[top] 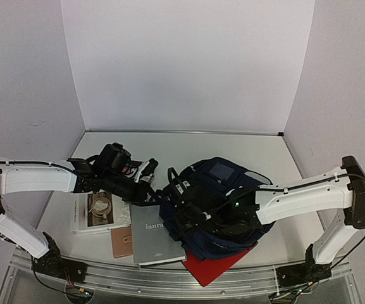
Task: Pack the student bag
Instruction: Unzip the student bag at the center of the board.
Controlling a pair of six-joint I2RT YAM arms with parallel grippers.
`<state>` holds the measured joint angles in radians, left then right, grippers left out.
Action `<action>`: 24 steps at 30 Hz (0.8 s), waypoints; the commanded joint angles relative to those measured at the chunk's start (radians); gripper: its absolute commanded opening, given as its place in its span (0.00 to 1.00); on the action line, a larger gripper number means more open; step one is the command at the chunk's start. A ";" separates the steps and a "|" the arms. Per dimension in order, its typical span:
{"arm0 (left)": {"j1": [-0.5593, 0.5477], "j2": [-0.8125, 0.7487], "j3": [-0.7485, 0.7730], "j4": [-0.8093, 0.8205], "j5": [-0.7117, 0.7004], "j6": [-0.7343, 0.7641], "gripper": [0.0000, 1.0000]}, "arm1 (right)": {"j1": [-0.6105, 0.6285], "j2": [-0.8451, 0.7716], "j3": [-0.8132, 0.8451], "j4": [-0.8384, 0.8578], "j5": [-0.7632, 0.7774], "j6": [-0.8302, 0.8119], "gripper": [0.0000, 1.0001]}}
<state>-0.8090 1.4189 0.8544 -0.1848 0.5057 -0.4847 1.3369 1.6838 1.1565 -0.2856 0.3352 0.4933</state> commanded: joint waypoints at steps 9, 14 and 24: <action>0.136 -0.025 0.053 -0.077 -0.336 0.072 0.00 | 0.078 -0.099 -0.032 -0.201 -0.017 -0.009 0.00; 0.147 -0.032 0.020 -0.054 -0.326 0.029 0.00 | 0.079 -0.126 -0.035 -0.186 -0.009 -0.010 0.00; 0.176 -0.040 0.041 -0.073 -0.451 0.047 0.00 | 0.125 -0.118 -0.035 -0.187 -0.044 -0.030 0.00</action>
<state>-0.7834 1.3887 0.8749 -0.2109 0.5407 -0.4642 1.3624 1.6436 1.1358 -0.3051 0.3550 0.4813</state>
